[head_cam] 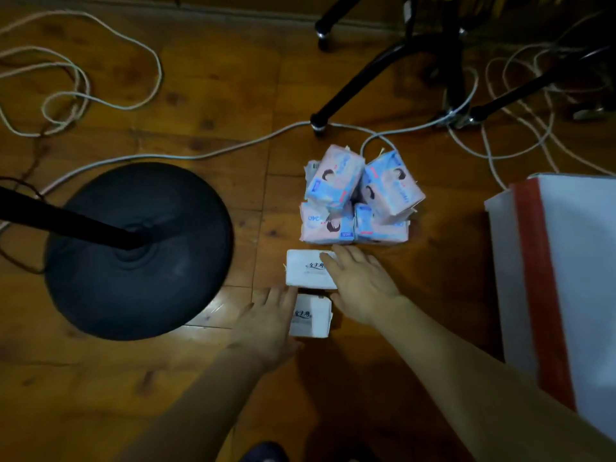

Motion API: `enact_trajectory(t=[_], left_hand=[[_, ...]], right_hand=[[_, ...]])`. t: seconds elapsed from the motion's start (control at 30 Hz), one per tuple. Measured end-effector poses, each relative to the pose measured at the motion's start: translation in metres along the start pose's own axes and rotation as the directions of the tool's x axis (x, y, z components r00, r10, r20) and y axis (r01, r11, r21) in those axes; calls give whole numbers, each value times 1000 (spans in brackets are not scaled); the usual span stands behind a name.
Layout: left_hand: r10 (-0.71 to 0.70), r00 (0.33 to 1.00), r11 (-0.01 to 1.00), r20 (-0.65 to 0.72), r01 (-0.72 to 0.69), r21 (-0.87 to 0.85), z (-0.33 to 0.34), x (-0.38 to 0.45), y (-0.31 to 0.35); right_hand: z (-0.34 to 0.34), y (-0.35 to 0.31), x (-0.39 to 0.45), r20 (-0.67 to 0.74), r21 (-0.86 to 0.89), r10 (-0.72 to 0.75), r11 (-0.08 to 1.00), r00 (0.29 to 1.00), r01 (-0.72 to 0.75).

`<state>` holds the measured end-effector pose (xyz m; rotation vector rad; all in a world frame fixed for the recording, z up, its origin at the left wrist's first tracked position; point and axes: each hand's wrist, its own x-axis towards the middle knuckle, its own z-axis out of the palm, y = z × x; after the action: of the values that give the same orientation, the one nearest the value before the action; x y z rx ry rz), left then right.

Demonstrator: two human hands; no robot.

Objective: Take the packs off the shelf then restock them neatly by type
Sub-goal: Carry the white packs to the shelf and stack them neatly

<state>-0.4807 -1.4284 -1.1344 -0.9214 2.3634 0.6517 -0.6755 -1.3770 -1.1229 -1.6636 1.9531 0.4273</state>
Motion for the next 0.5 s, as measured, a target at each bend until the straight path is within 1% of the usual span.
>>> enact_trajectory(t=[0.1, 0.23, 0.37, 0.5], left_hand=[[8, 1000, 999, 3, -8, 44, 27, 15, -4], [48, 998, 996, -48, -44, 81, 35, 26, -5], [48, 998, 998, -30, -47, 46, 12, 9, -6], [-18, 1000, 999, -23, 18, 35, -46, -42, -2]], right_hand=[[20, 2, 18, -51, 11, -18, 1000, 999, 19], [29, -1, 32, -134, 51, -18, 998, 991, 25], [10, -3, 11, -132, 71, -8, 997, 991, 18], [-50, 3, -53, -109, 54, 35, 998, 993, -29]])
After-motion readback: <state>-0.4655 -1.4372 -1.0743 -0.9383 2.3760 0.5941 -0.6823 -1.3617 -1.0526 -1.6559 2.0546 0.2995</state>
